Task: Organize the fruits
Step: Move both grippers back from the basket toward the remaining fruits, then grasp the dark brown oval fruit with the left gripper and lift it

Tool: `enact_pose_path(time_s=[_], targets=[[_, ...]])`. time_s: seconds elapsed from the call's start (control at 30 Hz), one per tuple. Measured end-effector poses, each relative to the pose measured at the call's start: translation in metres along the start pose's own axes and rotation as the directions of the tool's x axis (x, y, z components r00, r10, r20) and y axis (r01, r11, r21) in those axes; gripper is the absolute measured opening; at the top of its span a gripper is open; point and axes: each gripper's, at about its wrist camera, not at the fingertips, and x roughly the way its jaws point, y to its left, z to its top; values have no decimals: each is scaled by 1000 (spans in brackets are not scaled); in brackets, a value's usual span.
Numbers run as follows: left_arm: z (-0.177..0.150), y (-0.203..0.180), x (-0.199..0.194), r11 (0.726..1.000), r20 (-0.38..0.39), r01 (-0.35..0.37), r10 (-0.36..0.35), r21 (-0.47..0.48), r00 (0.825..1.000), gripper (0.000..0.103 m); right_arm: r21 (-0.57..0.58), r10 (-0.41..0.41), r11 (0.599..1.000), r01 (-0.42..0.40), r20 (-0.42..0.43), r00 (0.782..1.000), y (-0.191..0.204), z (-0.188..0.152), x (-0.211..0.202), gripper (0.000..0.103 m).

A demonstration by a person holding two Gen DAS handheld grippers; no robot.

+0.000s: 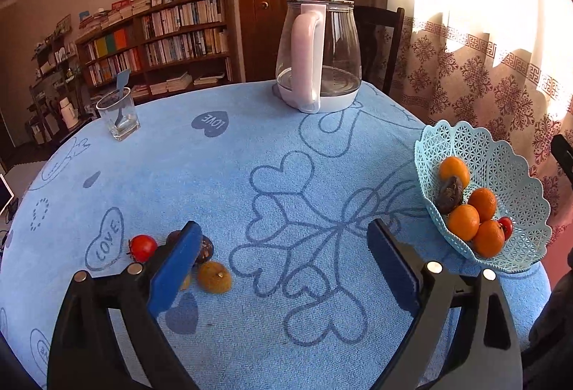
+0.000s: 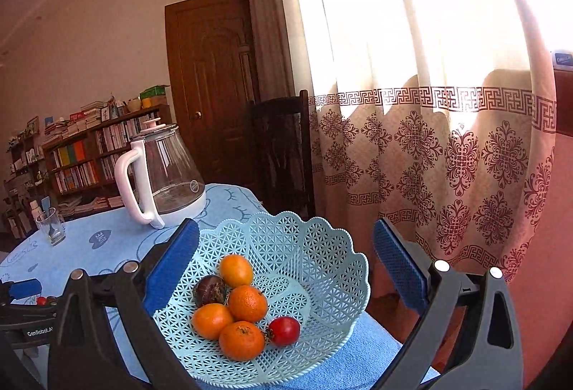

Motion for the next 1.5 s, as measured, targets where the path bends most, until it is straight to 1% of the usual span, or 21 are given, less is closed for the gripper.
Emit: enact_pose_path(time_s=[0.23,0.4,0.5,0.67,0.83,0.87,0.9,1.07,1.13,1.2,1.33,1.4,1.5], targets=[[0,39,-3,996,0,-59,59,-61,998,93,-18,18,1000,-18,-15,1000,4,-2,3,100],[1,65,1,991,-17,-90,89,-103,996,93,-68,86,994,-90,-61,994,17,-7,7,100],[2,78,5,986,-34,-106,102,-127,994,93,-99,120,987,-126,-70,990,26,-10,5,100],[2,84,12,988,-52,-123,118,-93,992,93,-108,133,984,-142,-80,988,31,-12,6,100],[2,81,22,993,-67,-110,107,-41,992,93,-103,133,985,-141,-83,988,29,-12,8,100],[1,79,24,994,-68,-109,107,-26,992,91,-105,133,984,-141,-82,988,28,-12,8,100],[1,77,26,994,-69,-106,105,-11,992,86,-108,134,984,-142,-81,988,29,-12,8,100],[-4,70,40,995,-101,-86,91,48,991,70,-110,134,984,-143,-79,988,29,-12,7,100],[-7,69,46,995,-120,-83,90,60,989,67,-108,134,984,-142,-80,988,29,-12,7,100],[-10,70,53,996,-143,-74,82,59,986,60,-110,134,984,-143,-80,988,29,-12,7,100],[-12,73,59,997,-155,-63,68,39,986,57,-110,134,984,-142,-80,988,29,-12,8,100],[-12,73,59,998,-158,-58,63,37,985,49,-109,134,984,-142,-81,988,30,-12,7,100],[-12,72,57,998,-158,-44,50,40,986,42,-110,134,984,-142,-80,988,29,-12,7,100]])
